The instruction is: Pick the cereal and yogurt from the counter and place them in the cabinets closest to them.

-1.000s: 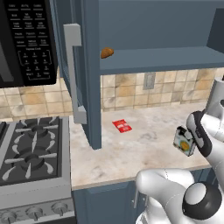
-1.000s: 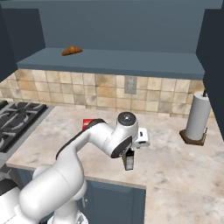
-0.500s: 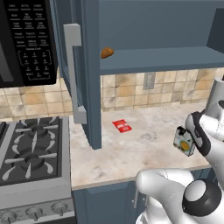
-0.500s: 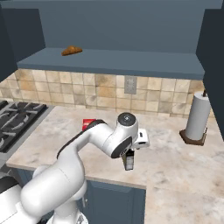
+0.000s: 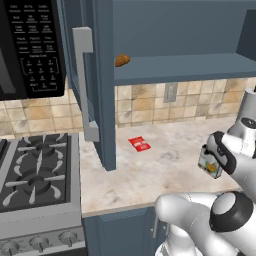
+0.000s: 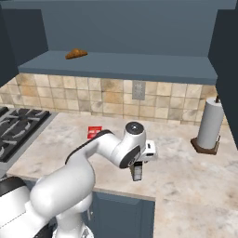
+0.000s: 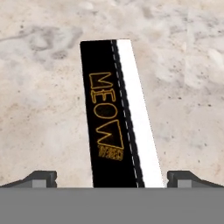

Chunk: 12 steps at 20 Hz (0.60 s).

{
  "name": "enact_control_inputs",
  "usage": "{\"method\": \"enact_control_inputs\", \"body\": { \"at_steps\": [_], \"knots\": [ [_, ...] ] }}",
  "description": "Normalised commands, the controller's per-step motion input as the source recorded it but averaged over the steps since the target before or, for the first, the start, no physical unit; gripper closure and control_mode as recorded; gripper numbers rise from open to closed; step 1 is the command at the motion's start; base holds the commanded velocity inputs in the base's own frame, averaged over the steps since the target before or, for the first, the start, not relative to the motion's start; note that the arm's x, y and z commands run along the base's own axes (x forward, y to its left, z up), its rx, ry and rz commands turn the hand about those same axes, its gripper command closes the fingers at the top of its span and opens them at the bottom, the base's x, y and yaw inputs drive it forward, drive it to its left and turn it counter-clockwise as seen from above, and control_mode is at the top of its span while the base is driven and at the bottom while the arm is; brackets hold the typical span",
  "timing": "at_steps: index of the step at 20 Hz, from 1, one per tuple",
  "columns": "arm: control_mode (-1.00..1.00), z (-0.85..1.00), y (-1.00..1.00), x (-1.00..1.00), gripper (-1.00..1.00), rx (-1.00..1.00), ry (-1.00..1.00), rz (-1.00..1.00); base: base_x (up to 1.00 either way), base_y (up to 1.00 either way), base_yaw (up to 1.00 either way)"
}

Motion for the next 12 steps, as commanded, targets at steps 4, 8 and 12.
{"method": "enact_control_inputs", "body": {
  "at_steps": [4, 8, 12],
  "knots": [
    [-1.00, -0.21, 0.00, 0.11, -1.00, 0.00, 0.05, 0.00, 0.00, 0.00, 0.00],
    [-1.00, -0.06, 0.00, 0.05, -1.00, 0.00, 0.01, 0.00, 0.00, 0.00, 0.00],
    [-1.00, 0.00, 0.00, 0.00, -1.00, 0.00, 0.00, 0.00, 0.00, 0.00, 0.00]
  ]
}}
